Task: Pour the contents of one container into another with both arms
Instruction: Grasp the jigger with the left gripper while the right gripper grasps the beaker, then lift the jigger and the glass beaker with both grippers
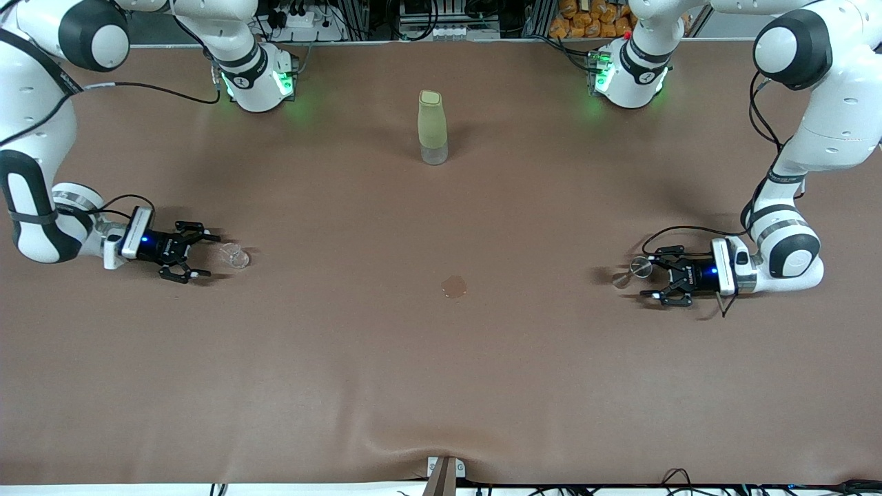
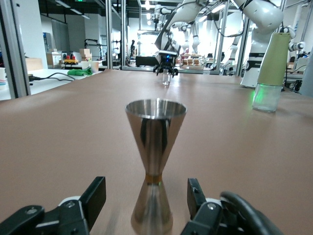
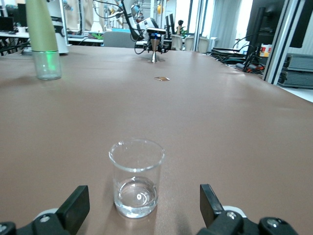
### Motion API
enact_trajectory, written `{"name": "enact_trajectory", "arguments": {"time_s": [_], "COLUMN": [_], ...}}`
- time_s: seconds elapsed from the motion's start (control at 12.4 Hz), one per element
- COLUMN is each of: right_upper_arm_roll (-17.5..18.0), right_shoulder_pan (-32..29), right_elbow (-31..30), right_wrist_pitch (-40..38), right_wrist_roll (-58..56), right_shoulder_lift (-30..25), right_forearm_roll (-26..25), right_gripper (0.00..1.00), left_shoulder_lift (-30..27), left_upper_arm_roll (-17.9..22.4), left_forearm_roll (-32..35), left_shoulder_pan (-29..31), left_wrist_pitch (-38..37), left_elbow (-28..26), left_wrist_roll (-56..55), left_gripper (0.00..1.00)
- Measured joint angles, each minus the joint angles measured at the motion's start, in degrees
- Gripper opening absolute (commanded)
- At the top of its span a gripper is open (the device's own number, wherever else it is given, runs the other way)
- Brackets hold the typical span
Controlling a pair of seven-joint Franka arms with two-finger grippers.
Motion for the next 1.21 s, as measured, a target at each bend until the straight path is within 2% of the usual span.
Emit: {"name": "enact_trajectory", "arguments": {"time_s": [0.4,0.8,1.04,1.21], "right_upper_arm_roll": [1.72,2.74,2.73,2.73], "right_shoulder_pan": [1.11,2.68,2.69,2.69], "right_elbow": [0.75,0.94,1.04,1.08], "right_wrist_pitch": [-0.26,-0.25,-0.23,-0.21], "right_wrist_roll": [-0.83,-0.85,-0.88,-0.88], "right_shoulder_lift": [3.78,4.4,4.67,4.7], "right_forearm_roll": [4.13,4.6,4.74,4.75], "right_gripper": [1.0,1.0,0.37,0.06], "left_shoulder_lift": [0.0,0.25,0.51,0.63], "left_upper_arm_roll": [-0.82,-0.82,-0.81,-0.82], "left_forearm_roll": [0.0,0.0,0.0,0.0], "left_shoulder_pan": [-0.23,-0.23,-0.23,-0.24], "left_wrist_pitch": [-1.04,-1.11,-1.11,-1.12], "left_elbow": [0.1,0.1,0.1,0.1], "left_wrist_roll": [0.25,0.26,0.26,0.26], "left_gripper": [0.66,0.66,0.64,0.59]}}
